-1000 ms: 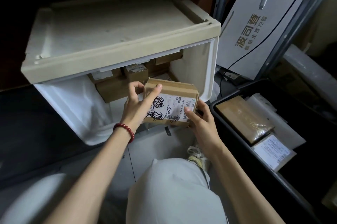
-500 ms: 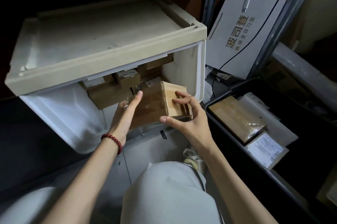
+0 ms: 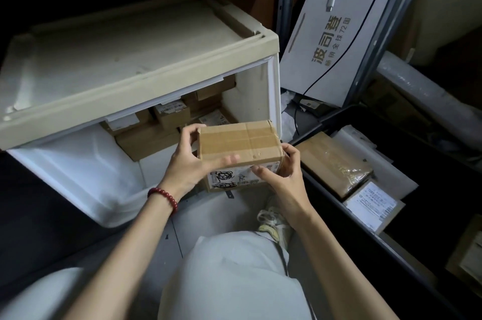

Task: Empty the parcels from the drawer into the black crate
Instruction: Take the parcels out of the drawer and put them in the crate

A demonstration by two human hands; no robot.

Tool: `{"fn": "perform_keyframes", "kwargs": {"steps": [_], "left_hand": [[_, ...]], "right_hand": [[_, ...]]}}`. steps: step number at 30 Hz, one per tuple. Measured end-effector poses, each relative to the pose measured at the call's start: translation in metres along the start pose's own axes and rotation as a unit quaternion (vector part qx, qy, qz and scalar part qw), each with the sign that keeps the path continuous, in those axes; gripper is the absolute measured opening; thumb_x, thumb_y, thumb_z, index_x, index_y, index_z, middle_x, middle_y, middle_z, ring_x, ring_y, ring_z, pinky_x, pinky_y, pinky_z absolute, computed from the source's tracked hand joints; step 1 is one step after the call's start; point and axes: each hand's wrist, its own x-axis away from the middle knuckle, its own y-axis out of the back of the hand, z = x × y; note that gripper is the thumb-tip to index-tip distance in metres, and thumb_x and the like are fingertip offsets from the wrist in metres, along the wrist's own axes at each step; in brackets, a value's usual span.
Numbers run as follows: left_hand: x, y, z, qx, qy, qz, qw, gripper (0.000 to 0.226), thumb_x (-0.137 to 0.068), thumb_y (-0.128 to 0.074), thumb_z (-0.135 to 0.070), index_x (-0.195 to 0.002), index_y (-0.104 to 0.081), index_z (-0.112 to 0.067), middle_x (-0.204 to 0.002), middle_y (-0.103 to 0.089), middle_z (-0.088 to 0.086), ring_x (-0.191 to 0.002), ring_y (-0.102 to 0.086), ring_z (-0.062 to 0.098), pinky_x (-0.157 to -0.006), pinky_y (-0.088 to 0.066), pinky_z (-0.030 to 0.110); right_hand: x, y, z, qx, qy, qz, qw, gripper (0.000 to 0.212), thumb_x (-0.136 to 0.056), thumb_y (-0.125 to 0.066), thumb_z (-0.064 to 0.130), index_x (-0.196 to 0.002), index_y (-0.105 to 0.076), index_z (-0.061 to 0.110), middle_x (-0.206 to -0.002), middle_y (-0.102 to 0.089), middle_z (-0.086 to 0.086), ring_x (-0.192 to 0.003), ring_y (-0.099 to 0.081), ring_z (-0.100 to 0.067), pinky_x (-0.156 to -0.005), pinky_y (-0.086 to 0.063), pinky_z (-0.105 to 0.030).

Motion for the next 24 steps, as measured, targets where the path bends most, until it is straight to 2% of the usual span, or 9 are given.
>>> {"fn": "perform_keyframes", "kwargs": {"steps": [3,6,9,10,12,14,16,20,24], "left_hand": [[-0.001,-0.009,0.0,-0.105,-0.032,0.056,0.992,0.104,-0.038,-0.088,-0.057,-0.125,-0.031,-0.045,-0.126,-0.046,-0.008,-0.112,-0.047,0.009,-0.093,-0.043,0.03],[-0.003,-0.025,0.0,-0.121,-0.028,0.029,0.992,0.086,-0.045,-0.08,-0.067,-0.119,-0.041,-0.044,-0.122,-0.052,-0.008,-0.108,-0.051,0.008,-0.081,-0.043,0.023],[-0.007,-0.041,-0.004,-0.114,0.013,0.018,0.993,0.087,-0.047,-0.067,-0.076,-0.123,-0.042,-0.042,-0.123,-0.054,-0.008,-0.108,-0.053,0.011,-0.08,-0.041,0.024],[-0.008,-0.046,-0.006,-0.096,0.033,0.024,0.995,0.093,-0.046,-0.065,-0.079,-0.127,-0.041,-0.042,-0.125,-0.055,-0.008,-0.11,-0.054,0.012,-0.085,-0.043,0.027],[-0.01,-0.054,-0.011,-0.044,0.072,0.048,0.995,0.101,-0.044,-0.065,-0.082,-0.133,-0.041,-0.04,-0.126,-0.058,-0.008,-0.111,-0.058,0.014,-0.096,-0.047,0.036],[-0.011,-0.064,-0.017,0.021,0.096,0.087,0.991,0.097,-0.043,-0.07,-0.079,-0.128,-0.047,-0.037,-0.115,-0.067,-0.006,-0.098,-0.067,0.016,-0.084,-0.055,0.04],[-0.014,-0.077,-0.026,0.066,0.117,0.116,0.984,0.093,-0.041,-0.076,-0.074,-0.12,-0.053,-0.032,-0.099,-0.073,-0.004,-0.087,-0.071,0.014,-0.072,-0.059,0.038],[-0.025,-0.098,-0.046,-0.092,0.125,0.184,0.971,0.094,-0.041,-0.071,-0.083,-0.113,-0.06,-0.023,-0.096,-0.073,-0.007,-0.091,-0.067,0.01,-0.08,-0.053,0.032],[-0.033,-0.127,-0.07,-0.125,0.121,0.274,0.946,0.077,-0.056,-0.065,-0.078,-0.108,-0.069,-0.02,-0.101,-0.073,-0.007,-0.104,-0.063,0.013,-0.098,-0.046,0.038]], "right_hand": [[0.0,0.01,0.001,-0.009,-0.006,-0.03,0.999,0.064,-0.067,-0.08,0.016,-0.124,-0.049,0.019,-0.115,-0.066,-0.001,-0.105,-0.066,-0.02,-0.08,-0.057,-0.034],[0.0,0.016,0.0,-0.001,-0.026,-0.098,0.995,0.082,-0.063,-0.088,0.028,-0.134,-0.046,0.024,-0.13,-0.058,-0.004,-0.107,-0.066,-0.024,-0.086,-0.057,-0.042],[-0.002,0.022,0.002,-0.034,-0.092,-0.159,0.982,0.113,-0.054,-0.088,0.04,-0.147,-0.025,0.029,-0.14,-0.049,-0.006,-0.115,-0.061,-0.027,-0.102,-0.047,-0.049],[-0.002,0.024,0.005,-0.067,-0.111,-0.164,0.978,0.11,-0.056,-0.085,0.039,-0.147,-0.025,0.023,-0.136,-0.054,-0.01,-0.114,-0.062,-0.029,-0.103,-0.045,-0.05],[0.001,0.025,0.011,-0.118,-0.134,-0.111,0.978,0.085,-0.071,-0.077,0.035,-0.142,-0.036,0.013,-0.125,-0.064,-0.013,-0.11,-0.065,-0.032,-0.1,-0.047,-0.053],[0.007,0.027,0.014,-0.138,-0.14,-0.047,0.979,0.067,-0.081,-0.07,0.033,-0.139,-0.039,0.018,-0.123,-0.066,-0.013,-0.111,-0.064,-0.034,-0.097,-0.048,-0.056],[0.013,0.035,0.02,-0.158,-0.145,-0.044,0.976,0.065,-0.084,-0.068,0.032,-0.139,-0.036,0.021,-0.125,-0.065,-0.012,-0.113,-0.063,-0.034,-0.095,-0.05,-0.055],[0.02,0.065,0.035,-0.148,-0.148,-0.086,0.974,0.071,-0.076,-0.069,0.042,-0.138,-0.042,0.02,-0.123,-0.066,-0.009,-0.112,-0.064,-0.028,-0.097,-0.051,-0.048],[0.026,0.099,0.045,-0.128,-0.149,-0.125,0.972,0.073,-0.075,-0.069,0.048,-0.139,-0.041,0.026,-0.122,-0.067,-0.004,-0.111,-0.065,-0.023,-0.095,-0.051,-0.051]]}}
